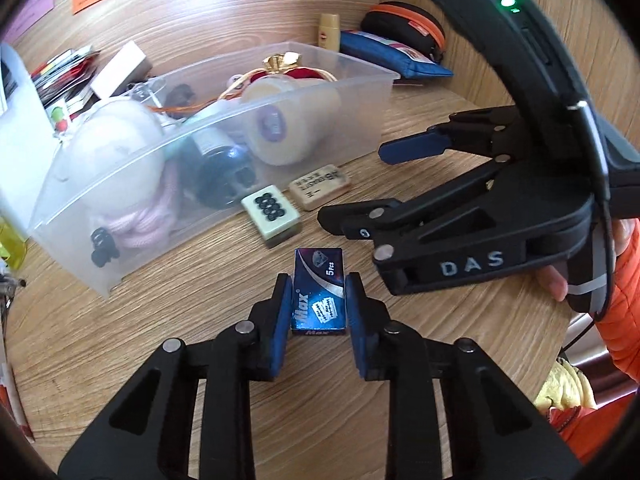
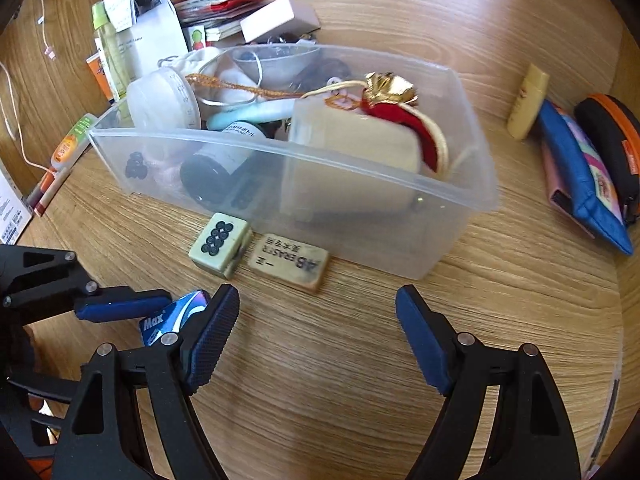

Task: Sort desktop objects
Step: 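Lower the left tool toward the blue card on the desk, then grasp the blue card with the left tool while the right tool grasps the cream eraser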

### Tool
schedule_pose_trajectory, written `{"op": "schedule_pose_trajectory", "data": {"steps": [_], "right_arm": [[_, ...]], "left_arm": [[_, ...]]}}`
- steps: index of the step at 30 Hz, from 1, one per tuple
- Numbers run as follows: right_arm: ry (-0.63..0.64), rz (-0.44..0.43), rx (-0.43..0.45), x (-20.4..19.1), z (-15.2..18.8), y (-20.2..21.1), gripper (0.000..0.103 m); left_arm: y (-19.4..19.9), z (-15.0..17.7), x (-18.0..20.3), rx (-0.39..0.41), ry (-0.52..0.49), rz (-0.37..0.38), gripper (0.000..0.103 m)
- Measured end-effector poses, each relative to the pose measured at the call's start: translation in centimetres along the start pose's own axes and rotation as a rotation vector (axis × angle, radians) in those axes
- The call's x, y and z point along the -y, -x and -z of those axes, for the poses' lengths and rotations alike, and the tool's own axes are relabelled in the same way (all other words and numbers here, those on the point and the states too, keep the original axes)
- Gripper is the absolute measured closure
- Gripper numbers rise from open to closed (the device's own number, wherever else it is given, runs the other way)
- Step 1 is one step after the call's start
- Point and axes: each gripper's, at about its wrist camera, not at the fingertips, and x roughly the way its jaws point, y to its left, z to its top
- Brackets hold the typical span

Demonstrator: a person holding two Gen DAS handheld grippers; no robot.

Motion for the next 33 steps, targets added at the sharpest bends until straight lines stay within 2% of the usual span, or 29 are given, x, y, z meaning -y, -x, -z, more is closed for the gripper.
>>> {"op": "schedule_pose_trajectory", "data": {"steps": [5, 11, 13, 16, 17, 24, 33], "right_arm": [[-0.006, 0.032, 0.029, -0.5, -0.4, -0.3, 0.026], [-0.027, 0.056, 0.016, -0.7, -0.5, -0.9, 0.027], [-0.040, 0.067, 0.018, -0.8, -0.6, -0.9, 0.032], [-0.024, 0.055, 0.033, -1.1, -0.5, -0.6, 0.058], [-0.012, 0.035, 0.038, -1.3, -0.6, -0.5, 0.063], [0.035, 0.029, 0.078, -2.3, -0.2, 0.8, 0.064], [0.022, -0.027, 0.147, -1.7, -0.3, 4.0, 0.064]], "left_arm": [[1.2, 0.6, -2.1, 0.034, 0.065, -0.022, 0.077], [2.4, 0.7, -3.8, 0.097, 0.141, -0.025, 0.077], [2.8, 0.8, -3.9, 0.113, 0.140, -0.027, 0.077], [2.7, 0.4, -3.7, 0.126, 0.145, -0.038, 0.077], [2.6, 0.2, -3.9, 0.129, 0.149, -0.038, 0.077], [3.1, 0.4, -4.2, 0.123, 0.158, -0.055, 0.077], [4.5, -0.9, -3.9, 0.167, 0.169, -0.068, 0.077]]}}
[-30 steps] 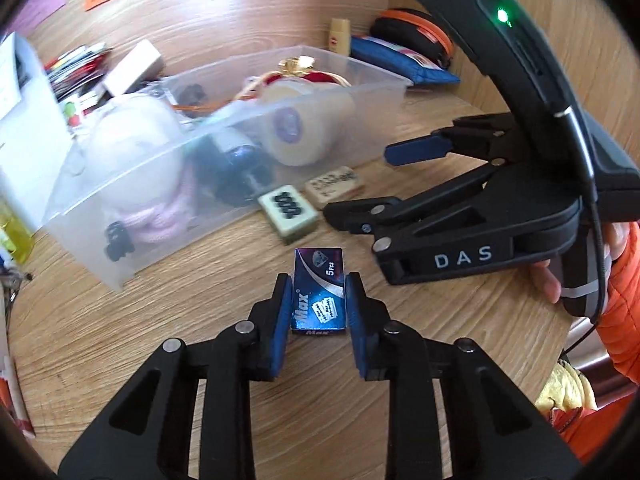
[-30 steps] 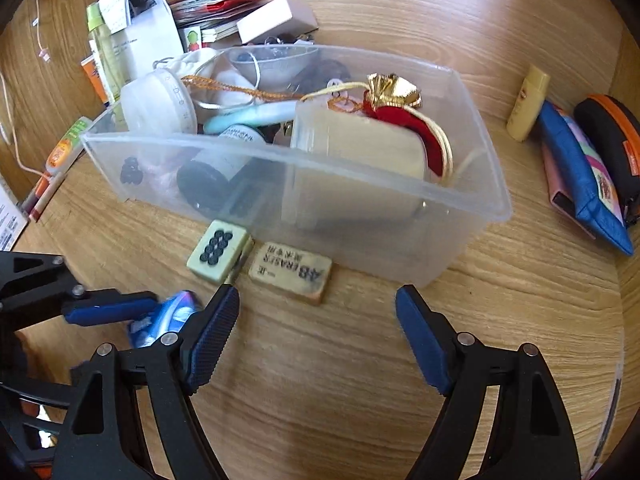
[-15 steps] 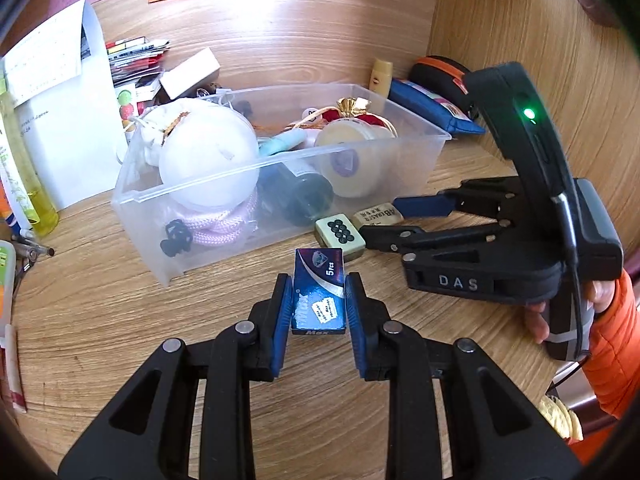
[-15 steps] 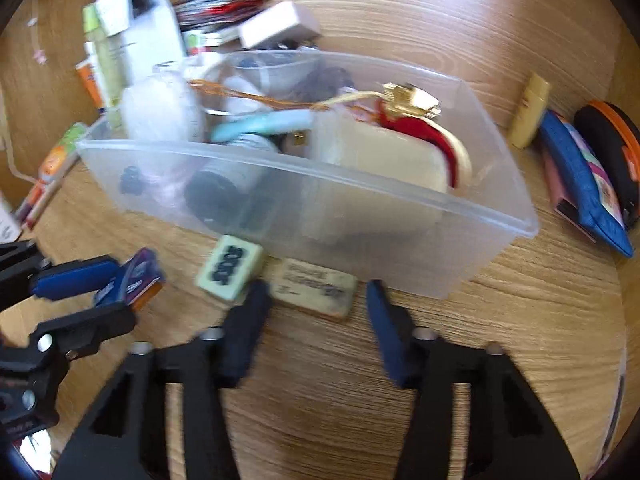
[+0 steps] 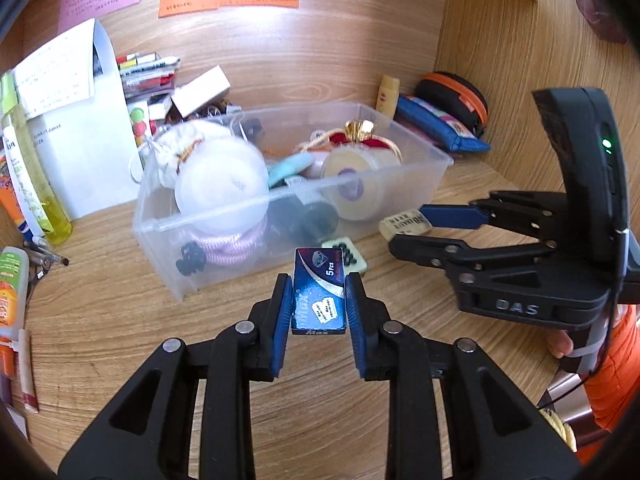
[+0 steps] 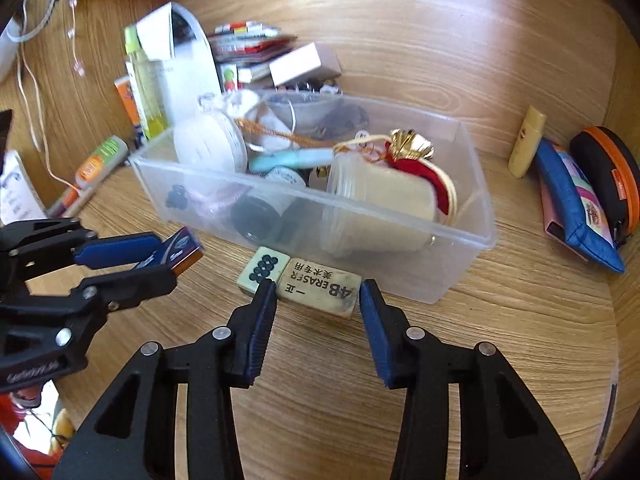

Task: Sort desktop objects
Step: 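Grasp the blue card with the left tool while the right tool grasps the cream eraser, then carry the blue card and cream eraser over the clear box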

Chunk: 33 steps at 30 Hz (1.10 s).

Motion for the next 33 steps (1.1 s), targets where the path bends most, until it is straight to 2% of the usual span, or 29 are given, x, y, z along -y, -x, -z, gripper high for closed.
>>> {"op": "schedule_pose_trajectory", "data": {"steps": [8, 14, 26, 33], "right_arm": [[-0.024, 0.012, 0.088, 1.8, -0.6, 3.6, 0.063], [-0.041, 0.025, 0.122, 3.5, -1.3, 4.5, 0.063], [-0.036, 0.030, 0.154, 5.0, -4.4, 3.7, 0.063], [-0.048, 0.006, 0.116, 5.2, -4.8, 1.1, 0.063]], "left_arm": [[1.2, -2.0, 0.3, 0.060, 0.002, -0.012, 0.077], [1.2, -3.6, 0.1, 0.091, 0.013, -0.014, 0.077], [0.1, -6.3, -0.3, 0.114, 0.015, -0.025, 0.077], [-1.5, -6.9, -0.1, 0.091, 0.013, -0.031, 0.077]]}}
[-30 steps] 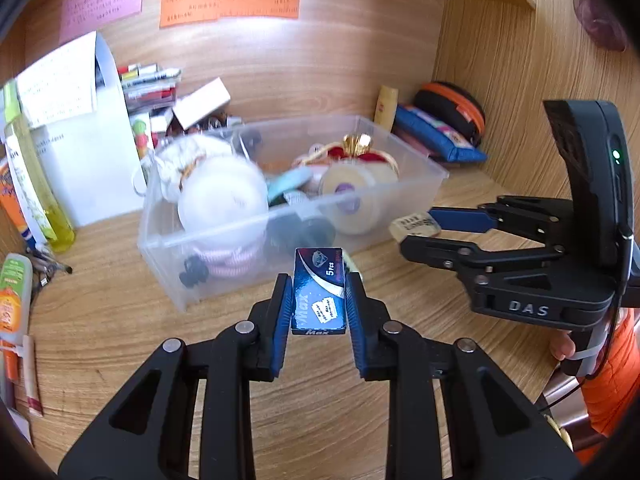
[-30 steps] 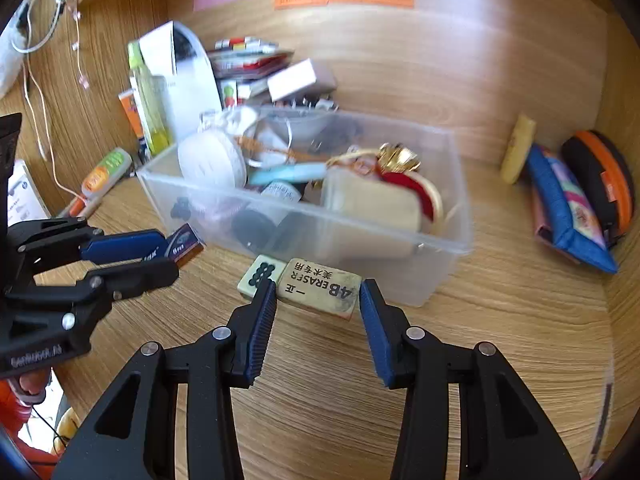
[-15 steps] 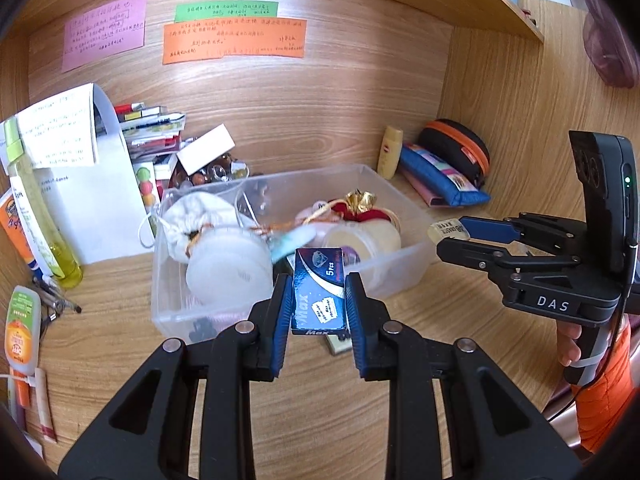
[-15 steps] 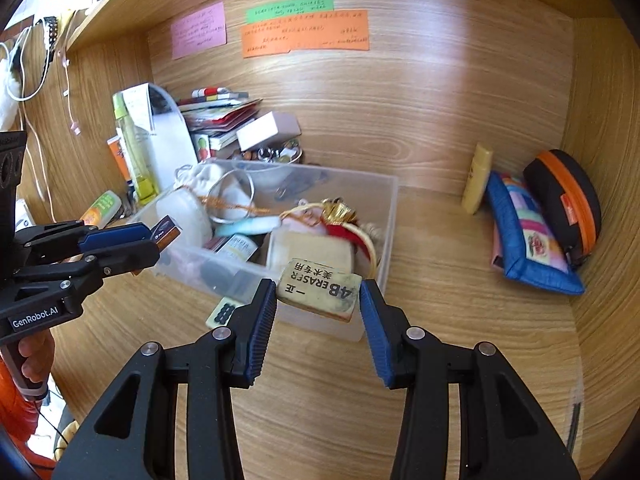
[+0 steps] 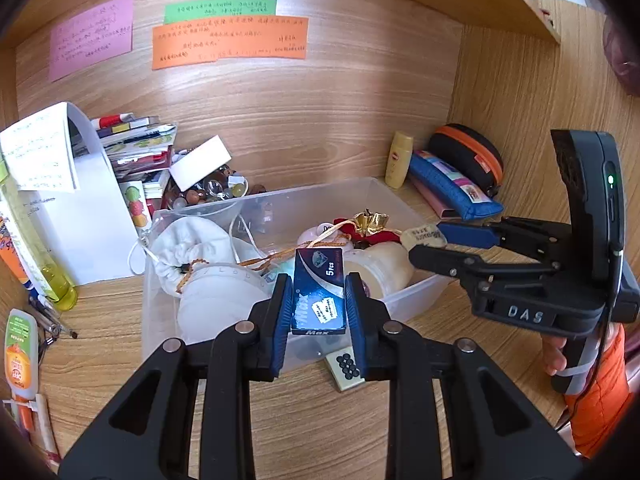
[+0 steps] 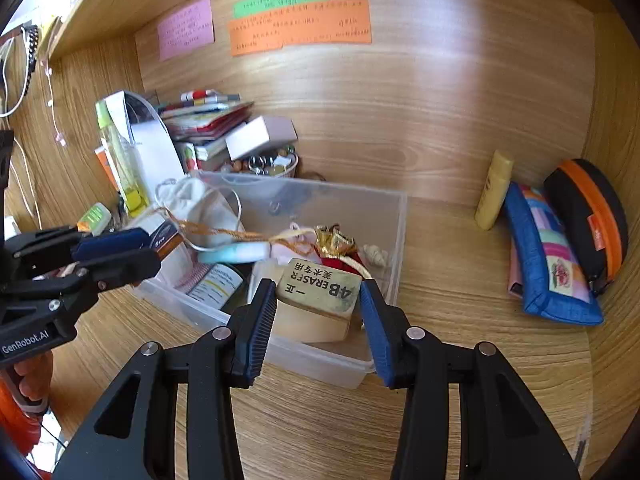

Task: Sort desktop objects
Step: 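Carry the blue card and cream eraser over the clear box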

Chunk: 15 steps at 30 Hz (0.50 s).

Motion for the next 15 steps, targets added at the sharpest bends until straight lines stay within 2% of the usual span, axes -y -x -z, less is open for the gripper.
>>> {"op": "schedule_pose_trajectory", "data": {"steps": [8, 15], "right_arm": [[0.017, 0.013, -0.005, 0.1, 0.8, -0.5, 0.063], [0.024, 0.019, 0.003, 0.1, 0.8, -0.4, 0.063]], "left_arm": [[-3.0, -0.3, 0.5, -0.044, 0.000, 0.004, 0.077], [-4.0, 0.2, 0.7, -0.072, -0.006, -0.011, 0.077]]}}
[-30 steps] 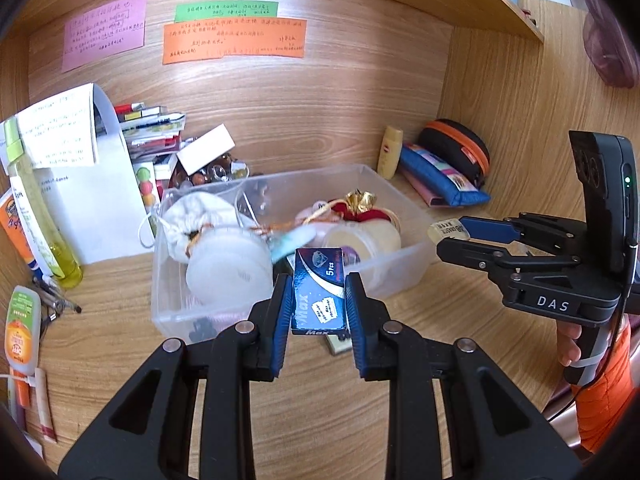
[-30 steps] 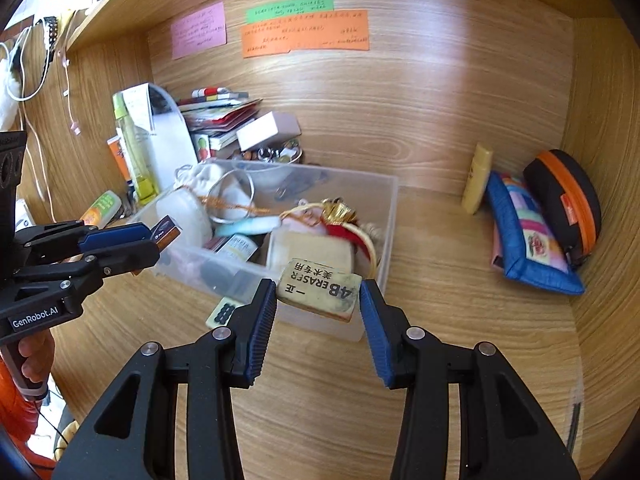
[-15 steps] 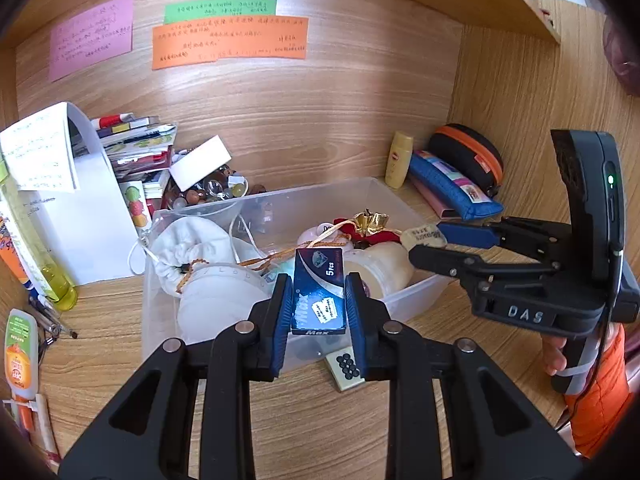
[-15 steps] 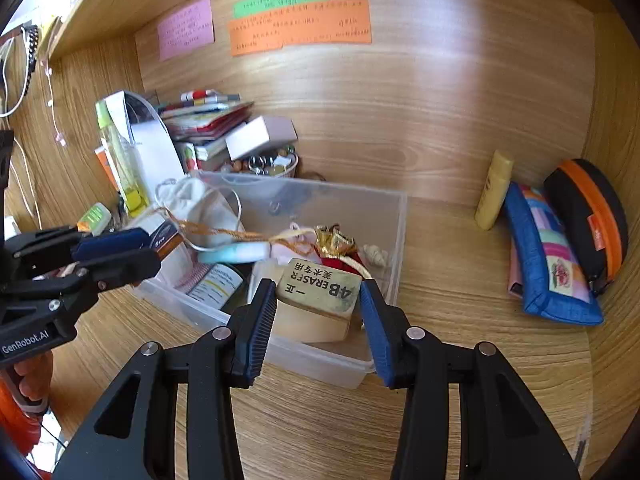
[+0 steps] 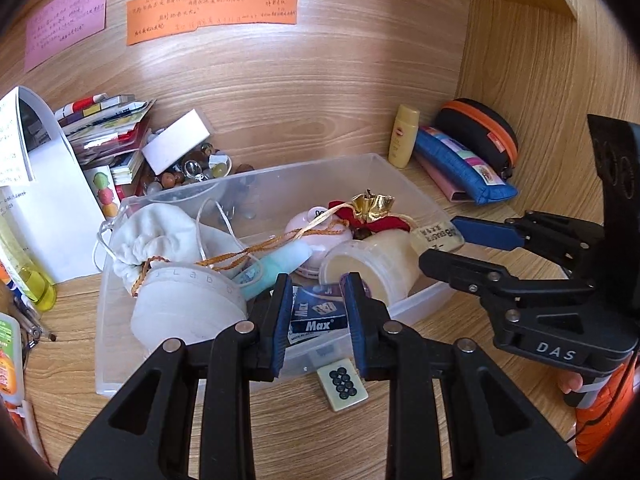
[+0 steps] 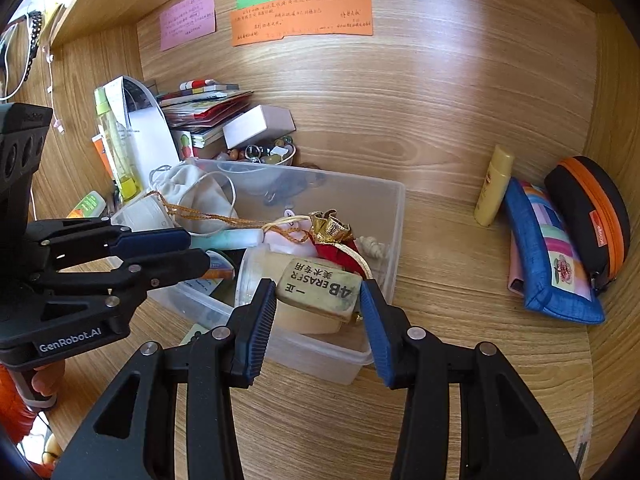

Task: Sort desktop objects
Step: 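Open the left tool dropping the card while the right tool releases the eraser into the box, then lower the left tool and grasp the white tile with black dots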

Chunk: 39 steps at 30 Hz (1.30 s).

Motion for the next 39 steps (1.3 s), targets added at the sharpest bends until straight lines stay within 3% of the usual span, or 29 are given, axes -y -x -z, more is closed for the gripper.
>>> {"op": "schedule_pose_trajectory", "data": {"steps": [9, 11, 13, 18, 22, 30, 39], "right_arm": [[0.022, 0.027, 0.013, -0.3, 0.1, 0.3, 0.058], [0.026, 0.022, 0.017, -0.4, 0.1, 0.5, 0.053], [0.033, 0.025, 0.023, -0.6, 0.1, 0.6, 0.046], [0.050, 0.013, 0.030, -1.1, 0.1, 1.2, 0.046], [0.053, 0.015, 0.038, -1.3, 0.3, 1.9, 0.045], [0.047, 0.028, 0.031, -0.6, 1.8, 3.4, 0.037], [-0.028, 0.017, -0.006, 2.3, 4.5, 4.6, 0.031]], "left_arm": [[0.3, 0.2, 0.1, -0.001, 0.004, -0.019, 0.076], [0.4, 0.3, 0.1, 0.000, 0.008, -0.026, 0.073], [0.7, 0.4, 0.0, 0.004, 0.014, -0.034, 0.064], [1.5, 0.5, -0.3, 0.011, 0.020, -0.051, 0.061], [2.5, 0.9, -0.3, 0.016, 0.026, -0.045, 0.052], [4.0, 2.6, 0.9, 0.009, -0.014, -0.048, 0.047], [1.6, 4.8, 2.1, -0.121, -0.028, -0.023, 0.045]]}}
